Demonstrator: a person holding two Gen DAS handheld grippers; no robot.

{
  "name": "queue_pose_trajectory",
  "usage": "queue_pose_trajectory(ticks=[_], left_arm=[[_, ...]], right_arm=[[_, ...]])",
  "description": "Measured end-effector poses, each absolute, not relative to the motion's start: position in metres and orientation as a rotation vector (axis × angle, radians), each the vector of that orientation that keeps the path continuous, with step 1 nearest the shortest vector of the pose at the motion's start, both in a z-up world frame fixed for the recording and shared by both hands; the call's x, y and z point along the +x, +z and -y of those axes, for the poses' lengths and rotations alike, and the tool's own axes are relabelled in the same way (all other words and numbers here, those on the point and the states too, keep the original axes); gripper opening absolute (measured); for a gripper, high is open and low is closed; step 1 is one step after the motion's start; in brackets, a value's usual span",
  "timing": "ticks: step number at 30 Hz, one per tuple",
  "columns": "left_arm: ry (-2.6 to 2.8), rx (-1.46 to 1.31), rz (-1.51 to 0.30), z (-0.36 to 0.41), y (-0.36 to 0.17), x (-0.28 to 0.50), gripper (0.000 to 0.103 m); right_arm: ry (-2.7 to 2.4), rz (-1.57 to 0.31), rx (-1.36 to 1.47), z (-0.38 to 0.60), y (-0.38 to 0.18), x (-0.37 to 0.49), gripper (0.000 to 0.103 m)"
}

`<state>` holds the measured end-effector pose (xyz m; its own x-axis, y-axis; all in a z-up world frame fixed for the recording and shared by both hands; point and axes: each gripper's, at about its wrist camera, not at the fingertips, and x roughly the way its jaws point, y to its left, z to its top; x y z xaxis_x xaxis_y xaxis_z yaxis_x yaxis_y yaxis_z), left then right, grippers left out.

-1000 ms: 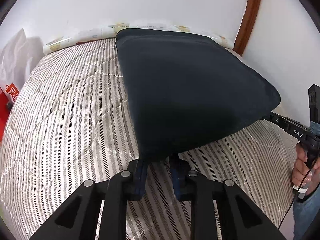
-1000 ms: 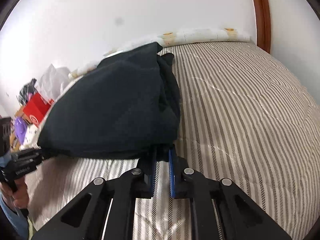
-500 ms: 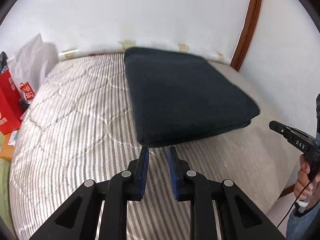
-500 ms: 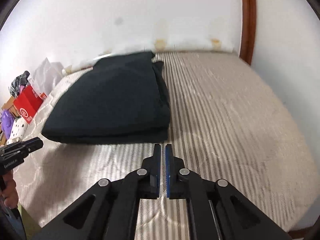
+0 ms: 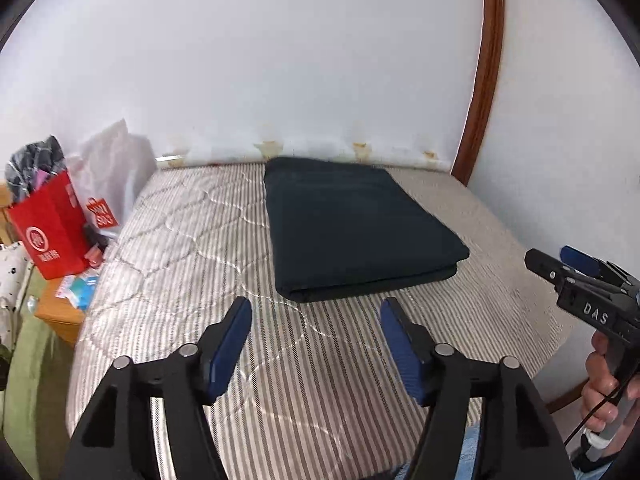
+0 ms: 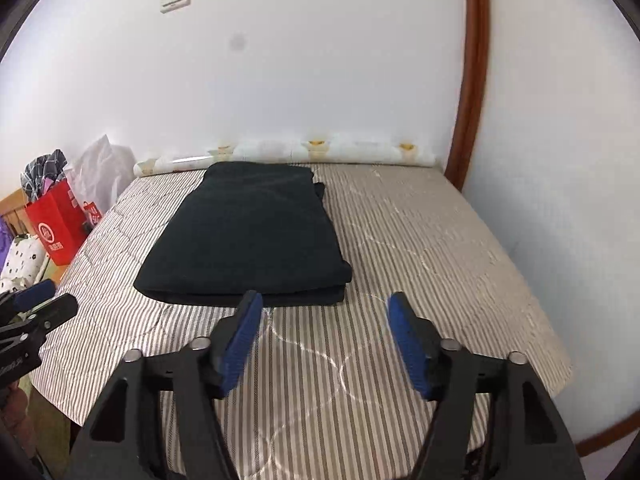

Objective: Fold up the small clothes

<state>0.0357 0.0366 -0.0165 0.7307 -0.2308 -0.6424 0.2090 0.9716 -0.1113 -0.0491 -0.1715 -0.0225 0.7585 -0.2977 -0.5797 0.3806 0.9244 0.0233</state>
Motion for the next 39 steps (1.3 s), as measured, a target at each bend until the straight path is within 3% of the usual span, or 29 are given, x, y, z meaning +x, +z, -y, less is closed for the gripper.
queue_pose_trajectory(ticks=[2, 7, 39], left_arm=[[-0.235, -0.009, -0.702, -0.036, -0.009, 0.024, 0.077], [-0.186, -0.021, -0.663, -0.039, 0.002, 0.004, 0.084], [-0.179, 0.016, -0.663, -0.028, 0.006, -0.014, 0.085]], right_arm=[[-0.383, -0.57, 0.139, 0.166, -0.016, -0.061, 0.09], [-0.42, -0.518, 0.116, 0.147, -0.002, -0.088, 0.103], [-0.504, -0.537, 0.097, 0.136, 0.01, -0.122, 0.103]])
